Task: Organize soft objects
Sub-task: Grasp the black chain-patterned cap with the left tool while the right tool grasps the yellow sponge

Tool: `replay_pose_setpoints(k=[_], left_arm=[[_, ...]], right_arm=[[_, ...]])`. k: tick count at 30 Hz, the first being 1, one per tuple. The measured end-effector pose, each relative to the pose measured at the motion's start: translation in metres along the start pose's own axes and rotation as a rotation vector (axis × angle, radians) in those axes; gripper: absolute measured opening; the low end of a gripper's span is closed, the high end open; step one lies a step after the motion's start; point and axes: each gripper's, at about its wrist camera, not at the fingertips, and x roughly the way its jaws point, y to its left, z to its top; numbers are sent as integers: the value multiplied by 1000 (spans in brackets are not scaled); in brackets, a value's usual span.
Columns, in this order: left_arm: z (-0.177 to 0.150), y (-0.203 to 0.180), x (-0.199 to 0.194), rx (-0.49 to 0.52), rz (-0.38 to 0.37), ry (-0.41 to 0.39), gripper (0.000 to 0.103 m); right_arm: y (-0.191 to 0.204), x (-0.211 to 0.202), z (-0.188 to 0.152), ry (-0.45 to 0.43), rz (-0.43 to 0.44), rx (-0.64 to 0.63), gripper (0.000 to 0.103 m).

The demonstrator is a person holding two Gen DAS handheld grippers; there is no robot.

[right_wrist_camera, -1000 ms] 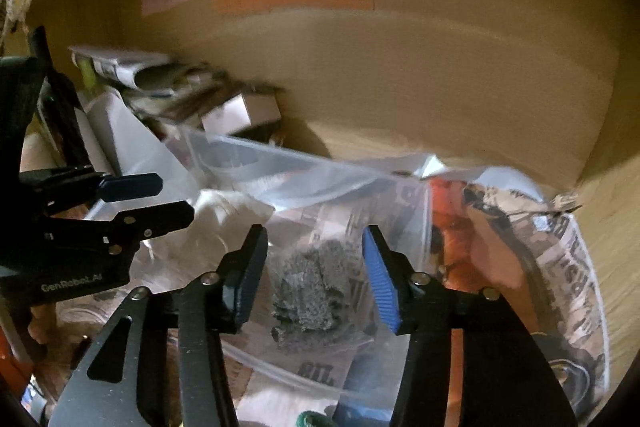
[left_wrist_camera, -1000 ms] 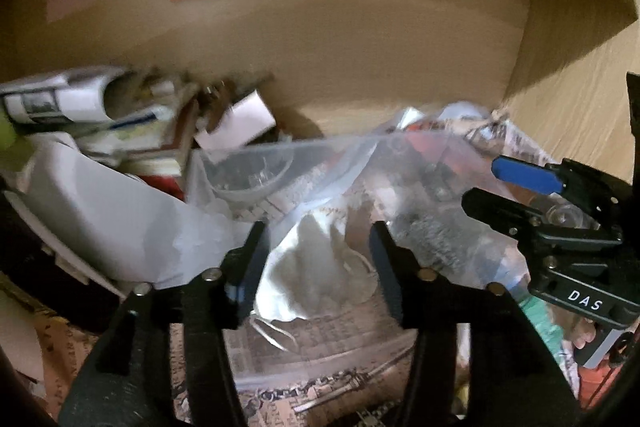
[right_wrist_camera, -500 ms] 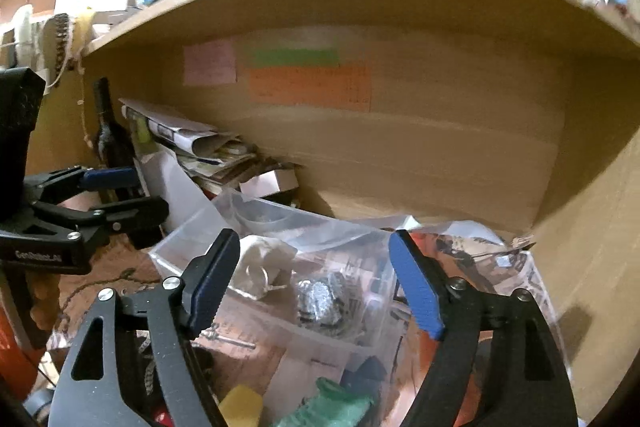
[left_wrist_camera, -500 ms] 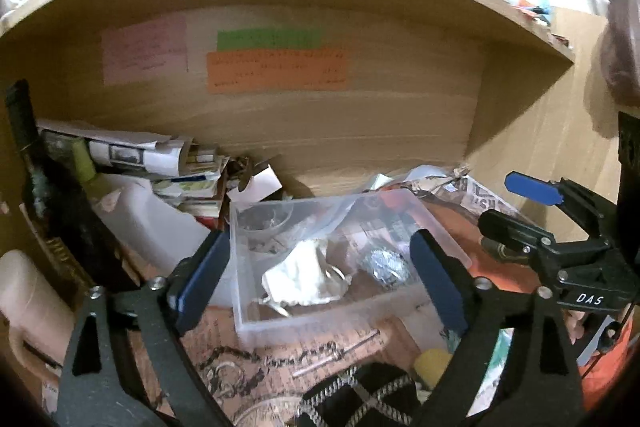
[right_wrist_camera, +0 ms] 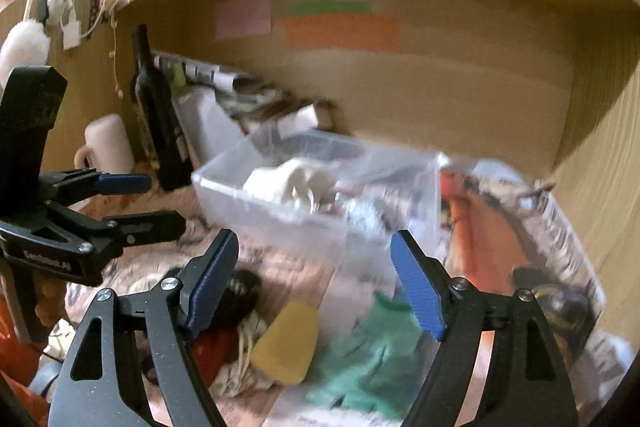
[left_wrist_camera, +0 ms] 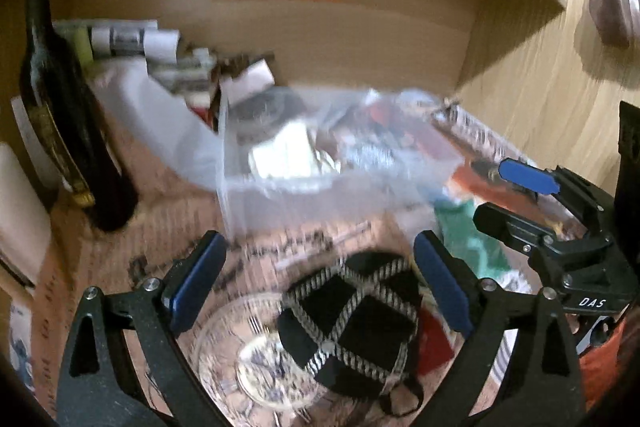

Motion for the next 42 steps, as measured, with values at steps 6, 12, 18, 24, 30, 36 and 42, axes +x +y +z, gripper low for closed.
replay_pose_setpoints(k=[6,12,18,24,30,36,42], left_arm=[[-25,-7,9,-4,-33,64,96],[-40,-13,12,-17,-63,76,96],[-45,-12,24,-36,-100,114,68],[-44,-14,27,-36,-125,105,42],[-39,-15,18,-26,-74,52,23],[-29,-9,3,-25,-51,1,12],[-14,-3,-17,-34,-19,-76,12]], right_arm=[[2,8,-25,73,11,35,76],[1,18,-41,139,36,65,76],[3,27,-50,190,78,71,48],[4,28,-53,192,92,78,35],[1,21,-46,153,88,83,33],[-2,8,-32,89,76,84,33],[-7,-2,-18,24,66,93,33]])
